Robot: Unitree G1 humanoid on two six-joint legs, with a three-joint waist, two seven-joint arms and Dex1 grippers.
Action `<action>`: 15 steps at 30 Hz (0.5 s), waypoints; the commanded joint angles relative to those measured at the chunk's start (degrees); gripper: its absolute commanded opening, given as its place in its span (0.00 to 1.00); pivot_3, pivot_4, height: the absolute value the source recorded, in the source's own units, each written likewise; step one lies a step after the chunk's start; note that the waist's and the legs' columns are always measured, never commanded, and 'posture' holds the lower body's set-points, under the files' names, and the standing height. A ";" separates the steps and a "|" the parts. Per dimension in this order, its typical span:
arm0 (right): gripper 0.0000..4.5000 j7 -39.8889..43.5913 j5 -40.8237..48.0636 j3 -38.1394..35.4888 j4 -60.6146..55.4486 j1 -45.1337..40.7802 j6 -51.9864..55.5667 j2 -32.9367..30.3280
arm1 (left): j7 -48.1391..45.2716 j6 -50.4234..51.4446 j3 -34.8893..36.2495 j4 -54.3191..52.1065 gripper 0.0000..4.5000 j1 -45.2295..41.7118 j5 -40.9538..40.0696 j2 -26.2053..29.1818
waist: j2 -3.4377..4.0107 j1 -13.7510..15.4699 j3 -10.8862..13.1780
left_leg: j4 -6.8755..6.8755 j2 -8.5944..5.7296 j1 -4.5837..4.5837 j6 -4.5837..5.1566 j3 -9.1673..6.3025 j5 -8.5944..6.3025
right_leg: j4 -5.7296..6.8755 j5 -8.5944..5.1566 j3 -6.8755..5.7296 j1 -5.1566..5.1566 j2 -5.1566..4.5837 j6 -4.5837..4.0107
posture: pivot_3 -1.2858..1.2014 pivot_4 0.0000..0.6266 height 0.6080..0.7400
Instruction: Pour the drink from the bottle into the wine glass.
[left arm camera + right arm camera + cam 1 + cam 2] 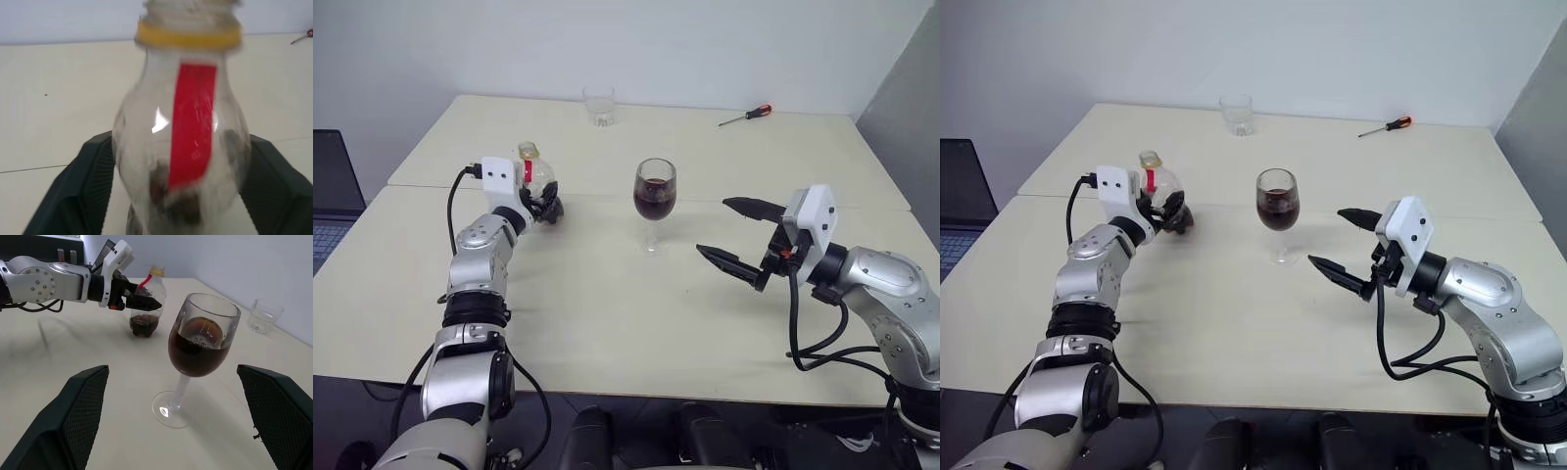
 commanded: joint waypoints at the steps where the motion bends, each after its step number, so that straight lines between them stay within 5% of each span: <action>1: 1.00 0.87 0.36 -0.50 0.21 -1.73 -0.71 -0.42 | 0.38 0.07 -0.25 -4.60 0.99 1.54 0.15 0.77 | 0.00 -0.04 0.00 | 0.00 0.01 0.00 0.00 -0.01 0.00 | 0.00 0.00 0.00 0.00 0.00 0.00 | 0.52 0.24 1.00; 10: 1.00 1.79 -0.19 -0.27 1.30 -2.63 -1.24 -0.12 | -0.58 2.32 -0.45 -8.97 0.99 1.96 0.07 2.48 | -0.02 -0.02 -0.01 | 0.00 -0.01 0.00 0.00 -0.01 0.00 | 0.00 0.00 -0.01 0.00 0.00 0.00 | 0.52 0.24 1.00; 15: 1.00 2.44 -0.32 -0.97 1.55 -2.46 -1.53 -0.79 | -2.82 8.98 -0.32 -20.24 0.99 4.29 -1.16 5.48 | -0.02 -0.04 -0.01 | -0.01 0.00 0.00 0.00 0.00 0.00 | -0.01 0.00 0.00 0.00 0.00 0.00 | 0.52 0.24 1.00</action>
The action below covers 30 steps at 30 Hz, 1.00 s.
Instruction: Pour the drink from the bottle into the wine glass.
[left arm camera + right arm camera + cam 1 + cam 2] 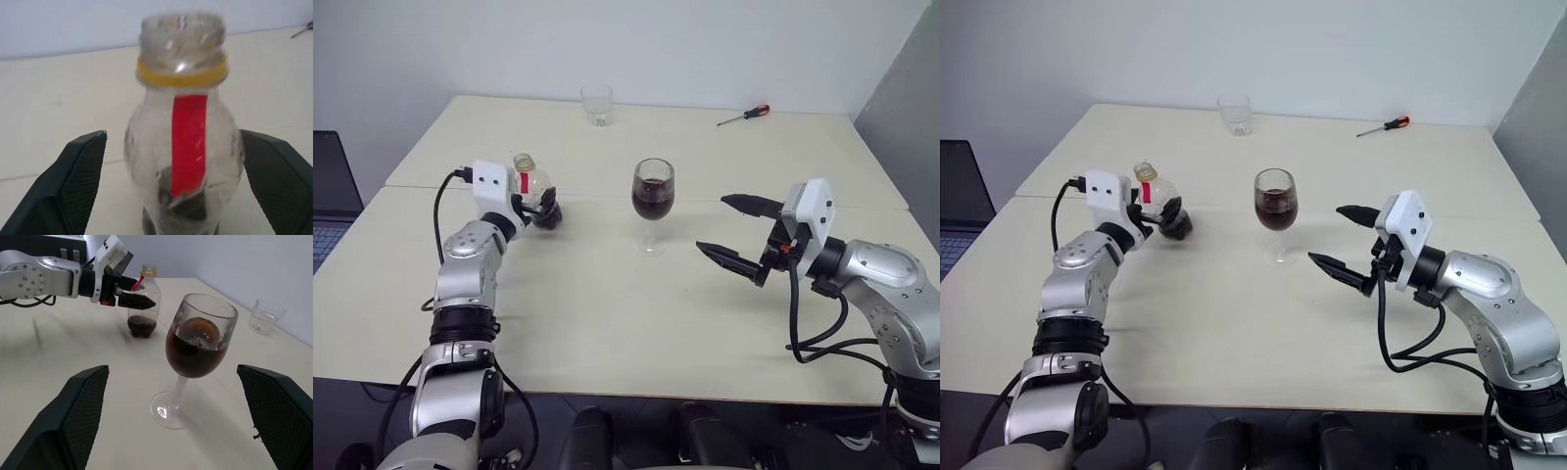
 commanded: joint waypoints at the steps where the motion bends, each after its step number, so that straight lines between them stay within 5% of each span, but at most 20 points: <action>1: 1.00 1.03 0.10 -1.39 -0.60 -0.79 -1.34 -1.13 | -1.33 7.83 0.52 -14.12 0.99 1.88 -2.26 3.81 | 0.00 -0.13 0.00 | 0.00 0.00 0.00 0.00 0.00 0.00 | -0.01 0.00 0.01 0.00 0.00 0.00 | 0.52 0.24 1.00; 7: 1.00 2.62 1.48 -2.91 -0.52 -1.53 -0.51 -2.96 | -5.76 22.04 3.01 -27.69 0.99 0.61 -10.87 9.20 | 0.00 -0.16 0.00 | -0.02 0.03 0.00 0.00 -0.06 0.00 | 0.00 -0.01 0.06 0.00 0.00 0.00 | 0.52 0.24 1.00; 12: 1.00 7.02 5.21 -5.78 1.01 -4.31 0.71 -6.73 | -17.45 28.36 4.26 -25.82 0.99 -5.50 -17.96 19.70 | 0.00 -0.18 0.01 | -0.04 0.01 0.03 0.00 -0.02 0.00 | -0.02 -0.04 -0.03 -0.01 0.04 0.03 | 0.52 0.24 1.00; 15: 1.00 8.49 9.74 -8.62 2.80 -6.64 3.62 -8.68 | -26.89 31.92 7.55 -23.63 0.99 -7.92 -26.14 24.20 | 0.01 -0.19 0.01 | -0.06 0.04 0.04 0.01 0.01 -0.01 | -0.06 -0.14 -0.04 0.00 0.05 0.17 | 0.52 0.24 1.00; 18: 1.00 12.65 11.36 -10.11 6.32 -7.23 4.05 -11.58 | -42.18 33.82 8.07 -26.94 0.99 -0.87 -31.96 32.23 | 0.04 -0.61 0.02 | -0.14 0.05 0.11 0.01 0.08 -0.01 | -0.08 -0.15 0.04 0.01 0.05 0.12 | 0.52 0.24 1.00; 30: 1.00 29.05 9.27 -6.31 18.88 -12.62 -0.06 -16.37 | -53.25 30.89 5.82 -20.20 0.99 3.01 -31.16 39.06 | 0.10 -0.24 0.07 | -0.16 0.14 0.20 0.03 0.15 -0.02 | -0.07 -0.41 0.04 0.00 0.13 -0.08 | 0.52 0.24 1.00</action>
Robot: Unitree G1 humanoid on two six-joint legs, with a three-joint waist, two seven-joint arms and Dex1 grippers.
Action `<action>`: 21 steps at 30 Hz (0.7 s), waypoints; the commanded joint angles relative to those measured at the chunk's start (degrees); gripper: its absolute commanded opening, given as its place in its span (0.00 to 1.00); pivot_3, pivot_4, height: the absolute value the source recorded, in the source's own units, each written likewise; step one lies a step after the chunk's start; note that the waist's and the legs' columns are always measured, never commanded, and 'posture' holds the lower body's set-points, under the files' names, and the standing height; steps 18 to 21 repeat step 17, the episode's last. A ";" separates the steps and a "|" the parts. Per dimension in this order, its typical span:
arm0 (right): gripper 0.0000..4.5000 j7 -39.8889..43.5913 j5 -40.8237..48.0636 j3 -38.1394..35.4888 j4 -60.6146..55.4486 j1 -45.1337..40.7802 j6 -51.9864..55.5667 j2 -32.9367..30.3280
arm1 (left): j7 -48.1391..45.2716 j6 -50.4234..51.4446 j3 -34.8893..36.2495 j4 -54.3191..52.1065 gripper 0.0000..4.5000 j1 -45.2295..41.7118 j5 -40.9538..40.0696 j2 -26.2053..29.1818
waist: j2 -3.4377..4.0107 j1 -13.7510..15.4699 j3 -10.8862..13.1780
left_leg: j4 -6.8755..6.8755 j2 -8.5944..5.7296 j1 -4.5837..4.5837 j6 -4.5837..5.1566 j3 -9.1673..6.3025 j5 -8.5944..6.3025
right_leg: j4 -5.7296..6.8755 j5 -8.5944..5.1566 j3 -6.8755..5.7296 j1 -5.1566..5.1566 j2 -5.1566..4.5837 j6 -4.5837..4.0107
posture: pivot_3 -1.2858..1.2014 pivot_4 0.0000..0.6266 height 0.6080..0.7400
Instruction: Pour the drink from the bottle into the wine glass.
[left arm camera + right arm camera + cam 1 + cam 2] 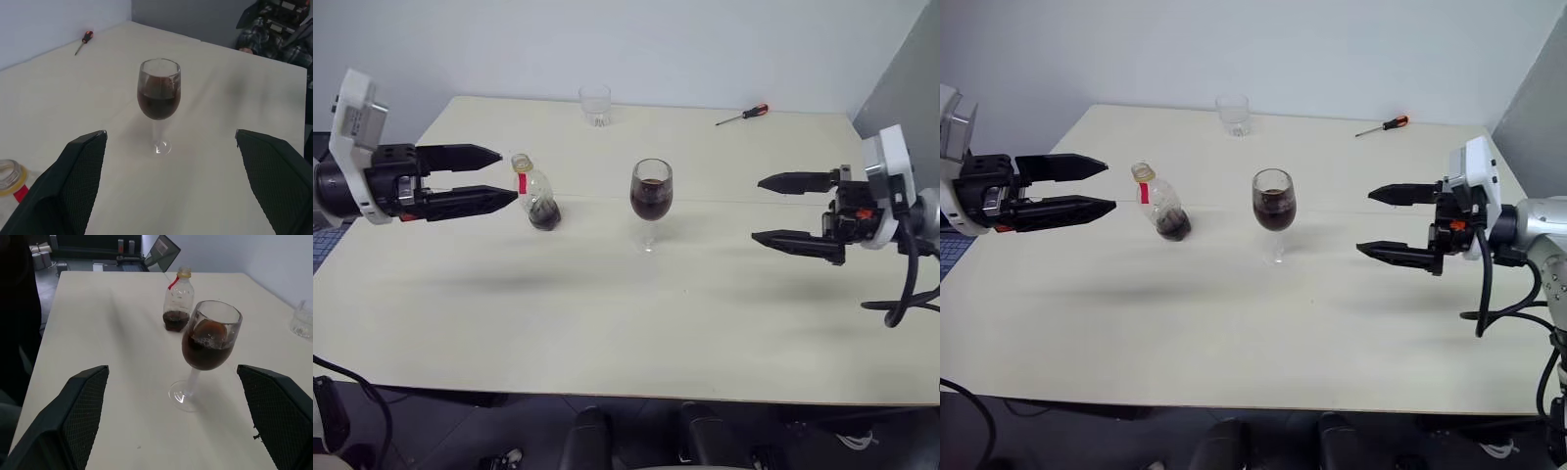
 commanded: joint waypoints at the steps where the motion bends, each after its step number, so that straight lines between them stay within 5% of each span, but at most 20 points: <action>1: 1.00 2.53 -0.10 -0.54 1.45 -1.44 -1.65 -0.57 | -1.31 -1.48 1.32 0.25 0.99 2.42 0.22 1.41 | 0.03 -0.01 0.02 | 0.00 0.00 0.00 0.00 0.01 0.00 | 0.01 0.00 0.02 -0.01 0.00 0.00 | 0.52 0.24 1.00; 21: 1.00 2.24 -3.66 0.98 6.85 -2.47 -5.21 3.16 | 3.06 -15.67 0.79 1.58 0.99 9.54 6.89 -2.75 | 0.07 -0.01 0.04 | 0.00 0.04 0.00 0.00 0.04 0.00 | 0.07 0.01 0.05 -0.05 0.01 -0.03 | 0.52 0.24 1.00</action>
